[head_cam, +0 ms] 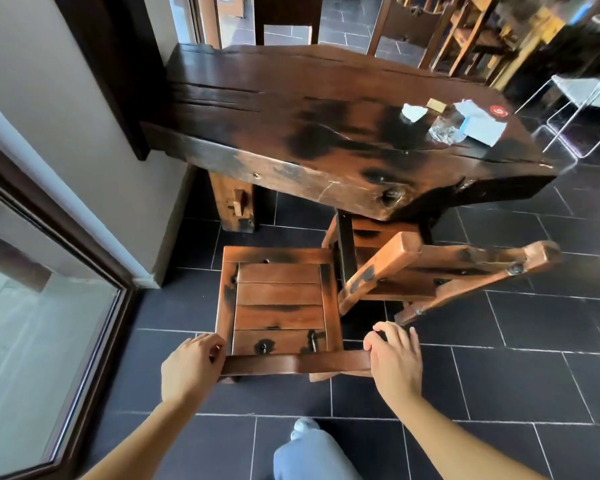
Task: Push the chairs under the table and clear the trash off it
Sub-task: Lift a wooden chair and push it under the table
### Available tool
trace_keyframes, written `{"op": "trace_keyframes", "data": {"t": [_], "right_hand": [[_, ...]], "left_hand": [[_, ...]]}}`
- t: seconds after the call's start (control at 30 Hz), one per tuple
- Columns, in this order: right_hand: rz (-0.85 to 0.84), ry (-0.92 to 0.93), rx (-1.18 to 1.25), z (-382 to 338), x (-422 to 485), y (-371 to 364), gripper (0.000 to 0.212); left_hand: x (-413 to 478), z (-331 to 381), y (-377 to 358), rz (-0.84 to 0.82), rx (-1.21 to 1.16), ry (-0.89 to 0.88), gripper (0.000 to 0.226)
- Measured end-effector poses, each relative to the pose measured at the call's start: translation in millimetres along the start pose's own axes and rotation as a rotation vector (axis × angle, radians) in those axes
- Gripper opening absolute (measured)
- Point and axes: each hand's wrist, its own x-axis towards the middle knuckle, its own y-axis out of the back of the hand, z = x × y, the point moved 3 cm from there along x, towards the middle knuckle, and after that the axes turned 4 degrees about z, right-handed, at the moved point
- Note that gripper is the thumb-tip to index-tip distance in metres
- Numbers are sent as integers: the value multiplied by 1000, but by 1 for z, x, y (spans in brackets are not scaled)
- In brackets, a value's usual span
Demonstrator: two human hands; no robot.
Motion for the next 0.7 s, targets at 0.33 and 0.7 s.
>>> {"op": "trace_keyframes", "data": {"t": [0.33, 0.7], "right_hand": [[-141, 227, 146, -43, 88, -17, 49], [-125, 260, 75, -28, 181, -32, 39]], "left_hand": [[151, 6, 18, -28, 104, 68, 16], [232, 40, 13, 30, 101, 64, 15]]}}
